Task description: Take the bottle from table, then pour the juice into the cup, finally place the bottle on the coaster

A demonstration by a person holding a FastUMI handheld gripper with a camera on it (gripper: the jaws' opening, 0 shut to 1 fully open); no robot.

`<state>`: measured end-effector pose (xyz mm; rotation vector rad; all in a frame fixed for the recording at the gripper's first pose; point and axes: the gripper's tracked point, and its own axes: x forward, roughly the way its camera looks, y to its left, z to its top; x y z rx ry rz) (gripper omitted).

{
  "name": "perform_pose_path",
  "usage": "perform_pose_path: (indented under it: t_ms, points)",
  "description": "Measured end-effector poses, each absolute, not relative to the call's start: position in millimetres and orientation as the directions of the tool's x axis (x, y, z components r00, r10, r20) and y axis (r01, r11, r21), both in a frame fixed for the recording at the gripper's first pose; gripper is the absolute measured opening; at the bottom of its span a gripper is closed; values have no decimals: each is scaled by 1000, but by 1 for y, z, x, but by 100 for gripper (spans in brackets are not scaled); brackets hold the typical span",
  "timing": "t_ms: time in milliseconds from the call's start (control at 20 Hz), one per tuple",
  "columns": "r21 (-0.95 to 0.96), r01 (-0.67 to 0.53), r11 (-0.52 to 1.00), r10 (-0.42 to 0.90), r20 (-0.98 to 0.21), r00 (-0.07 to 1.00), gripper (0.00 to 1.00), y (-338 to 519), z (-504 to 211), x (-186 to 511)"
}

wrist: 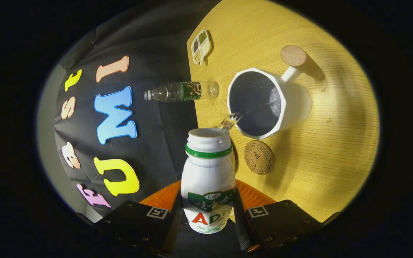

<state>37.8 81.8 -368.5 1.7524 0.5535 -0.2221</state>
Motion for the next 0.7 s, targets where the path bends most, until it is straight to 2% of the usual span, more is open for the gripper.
perform_pose_path:
  t_ms: [700]
  points:
    - [858, 478, -186, 242, -432, 869, 66, 86, -367, 42]
